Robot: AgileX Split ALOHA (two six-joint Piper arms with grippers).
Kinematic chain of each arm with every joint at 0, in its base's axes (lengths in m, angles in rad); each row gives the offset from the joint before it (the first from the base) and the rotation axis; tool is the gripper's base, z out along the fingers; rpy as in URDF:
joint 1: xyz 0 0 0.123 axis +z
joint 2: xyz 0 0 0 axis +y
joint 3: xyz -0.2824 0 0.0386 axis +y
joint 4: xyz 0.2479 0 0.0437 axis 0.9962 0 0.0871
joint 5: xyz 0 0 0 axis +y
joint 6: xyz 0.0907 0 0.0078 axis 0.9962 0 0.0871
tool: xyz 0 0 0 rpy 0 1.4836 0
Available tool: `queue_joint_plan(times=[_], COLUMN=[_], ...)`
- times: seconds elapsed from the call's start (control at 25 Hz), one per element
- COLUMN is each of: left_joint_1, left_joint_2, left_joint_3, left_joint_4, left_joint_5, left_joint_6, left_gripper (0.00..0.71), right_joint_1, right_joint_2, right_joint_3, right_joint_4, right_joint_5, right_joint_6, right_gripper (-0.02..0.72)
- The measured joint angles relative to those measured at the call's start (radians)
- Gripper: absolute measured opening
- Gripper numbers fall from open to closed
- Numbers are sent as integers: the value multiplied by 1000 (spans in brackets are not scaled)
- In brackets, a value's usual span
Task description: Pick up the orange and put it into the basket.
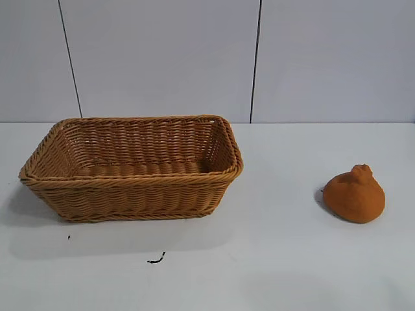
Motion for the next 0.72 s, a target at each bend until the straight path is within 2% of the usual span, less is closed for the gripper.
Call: queue_joint_plan(times=[0.28, 0.48, 0.72], left_joint_1=[0, 0, 0], left_joint_2=[0, 0, 0], left_joint_3=[0, 0, 0], left_joint_4=[0, 0, 0], left_joint_5=[0, 0, 0], left_joint_6=[0, 0, 0], left_gripper=[666, 666, 666], right_joint_1=[0, 0, 0], right_joint_2=[109, 410, 792], right_joint_3=[-46, -172, -378], right_joint_4=[0, 0, 9], right_joint_5=[3, 2, 1], right_joint_6=[0, 0, 43], right_gripper=[673, 673, 673])
